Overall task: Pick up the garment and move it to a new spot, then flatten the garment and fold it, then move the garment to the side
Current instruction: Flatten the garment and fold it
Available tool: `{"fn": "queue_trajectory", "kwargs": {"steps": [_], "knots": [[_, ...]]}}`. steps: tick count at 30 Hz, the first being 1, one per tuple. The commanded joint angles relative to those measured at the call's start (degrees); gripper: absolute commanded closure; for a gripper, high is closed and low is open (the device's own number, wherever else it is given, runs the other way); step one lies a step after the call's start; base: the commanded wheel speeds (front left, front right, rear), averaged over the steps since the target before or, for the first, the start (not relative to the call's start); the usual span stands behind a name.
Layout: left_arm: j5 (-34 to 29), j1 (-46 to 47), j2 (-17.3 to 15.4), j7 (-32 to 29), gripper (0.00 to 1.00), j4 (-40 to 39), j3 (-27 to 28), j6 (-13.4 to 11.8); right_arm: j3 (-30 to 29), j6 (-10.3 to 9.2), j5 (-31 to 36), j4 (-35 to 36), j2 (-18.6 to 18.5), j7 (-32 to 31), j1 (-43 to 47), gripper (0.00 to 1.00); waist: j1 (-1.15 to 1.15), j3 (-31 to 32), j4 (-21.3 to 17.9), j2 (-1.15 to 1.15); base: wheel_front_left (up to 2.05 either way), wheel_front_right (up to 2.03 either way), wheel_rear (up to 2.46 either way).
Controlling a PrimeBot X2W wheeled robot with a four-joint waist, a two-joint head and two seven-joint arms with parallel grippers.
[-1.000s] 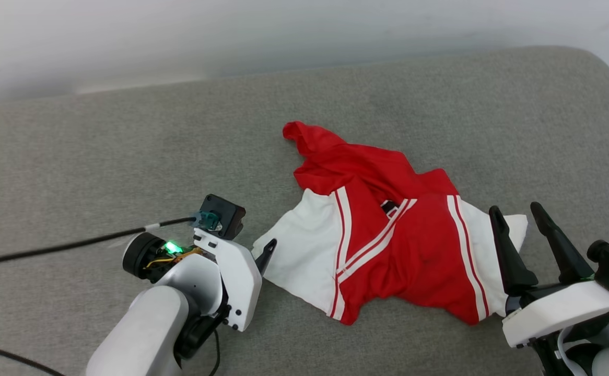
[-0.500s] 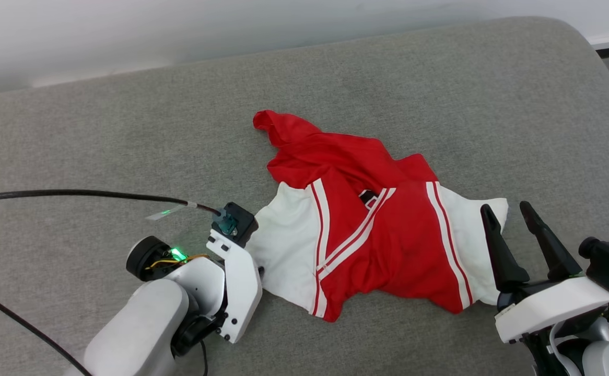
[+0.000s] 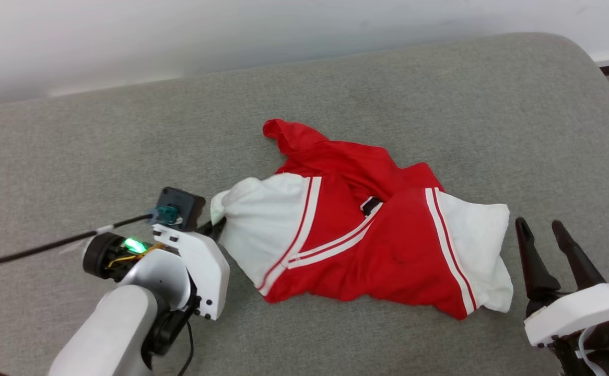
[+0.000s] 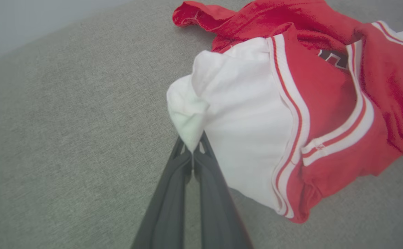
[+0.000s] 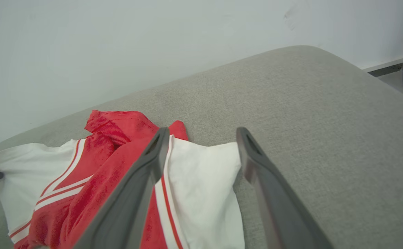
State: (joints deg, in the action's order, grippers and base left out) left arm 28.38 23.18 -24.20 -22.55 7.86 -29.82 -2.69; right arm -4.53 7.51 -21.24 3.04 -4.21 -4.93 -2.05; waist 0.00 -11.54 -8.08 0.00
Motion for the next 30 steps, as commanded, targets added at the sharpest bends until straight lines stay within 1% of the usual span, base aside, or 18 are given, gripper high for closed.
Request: {"fn": "queue_trajectory", "kwargs": {"steps": [1, 2, 3, 7, 11, 16, 19, 22, 26, 27, 28, 29, 30], "knots": [[-0.47, -1.31, -0.55, 2.21, 1.00, -2.59, 1.39, -1.36, -1.85, -0.03, -1.27, -1.52, -0.29, -2.30, 0.42, 0.00, 0.00, 0.21, 1.01, 0.00, 0.00, 0.00, 0.00], [-0.45, -1.84, -0.79, 2.67, 1.00, -3.49, 1.76, -1.85, -2.71, -0.04, -2.04, -2.45, -1.18, -3.59, -0.07, 0.00, 0.00, 0.13, 1.32, 0.00, 0.00, 0.00, 0.00], [-0.45, -1.84, -0.79, 2.67, 1.00, -3.49, 1.76, -1.85, -2.71, -0.04, -2.04, -2.45, -1.18, -3.59, -0.07, 0.00, 0.00, 0.13, 1.32, 0.00, 0.00, 0.00, 0.00], [-1.06, -2.42, -1.13, 4.37, 1.00, -7.33, 2.62, -3.26, -5.27, -0.03, -5.42, -8.21, -4.98, -9.54, -3.16, 0.00, 0.00, -0.32, 2.69, 0.00, 0.00, 0.00, 0.00], [-1.40, -1.49, -0.78, 4.66, 1.00, -10.00, 2.24, -3.34, -4.53, -0.03, -8.29, -13.88, -9.29, -15.90, -7.15, 0.00, 0.00, -1.44, 4.13, 0.00, 0.00, 0.00, 0.00], [-1.84, 0.40, 0.03, 4.79, 1.00, -11.11, 1.40, -2.85, -0.15, -0.03, -11.22, -20.16, -14.17, -22.76, -14.04, 0.00, 0.00, -3.54, 5.66, 0.00, 0.00, 0.00, 0.00], [-2.02, 1.37, 0.48, 5.02, 1.00, -11.17, 0.94, -2.49, 3.48, -0.03, -12.57, -24.07, -16.10, -26.40, -17.61, 0.00, 0.00, -4.80, 6.36, 0.00, 0.00, 0.00, 0.00], [-2.11, 2.14, 0.73, 5.19, 1.00, -10.90, 0.53, -2.35, 6.73, -0.03, -13.79, -28.29, -17.44, -29.62, -20.41, 0.00, 0.00, -5.96, 6.89, 0.00, 0.00, 0.00, 0.00], [-1.69, 2.04, 0.90, 5.69, 1.00, -10.19, 0.36, -2.07, 11.51, -0.04, -15.96, -33.74, -16.94, -34.33, -20.79, 0.00, 0.00, -6.50, 7.36, 0.00, 0.00, 0.00, 0.00], [-1.58, 1.92, 0.92, 5.77, 1.00, -9.99, 0.41, -2.11, 12.48, -0.03, -16.81, -34.90, -16.69, -35.97, -20.50, 0.35, 0.00, -6.52, 7.42, 0.00, 0.00, 0.00, 0.00], [-1.49, 1.78, 0.99, 5.91, 1.00, -9.78, 0.47, -2.22, 13.45, -0.01, -17.40, -35.70, -16.60, -37.49, -20.17, 0.66, 0.00, -6.48, 7.46, 0.00, 0.00, 0.00, 0.00], [-1.35, 1.59, 1.10, 6.07, 1.00, -9.66, 0.54, -2.29, 14.08, -0.02, -18.10, -35.97, -16.38, -38.18, -20.04, 0.94, 0.00, -6.39, 7.47, 0.00, 0.00, 0.00, 0.00], [-1.13, 1.33, 1.10, 6.25, 1.00, -9.49, 0.65, -2.39, 14.25, 0.02, -19.03, -35.92, -16.14, -38.26, -20.29, 1.00, 0.00, -6.20, 7.40, 0.00, 0.00, 0.00, 0.00]]}}
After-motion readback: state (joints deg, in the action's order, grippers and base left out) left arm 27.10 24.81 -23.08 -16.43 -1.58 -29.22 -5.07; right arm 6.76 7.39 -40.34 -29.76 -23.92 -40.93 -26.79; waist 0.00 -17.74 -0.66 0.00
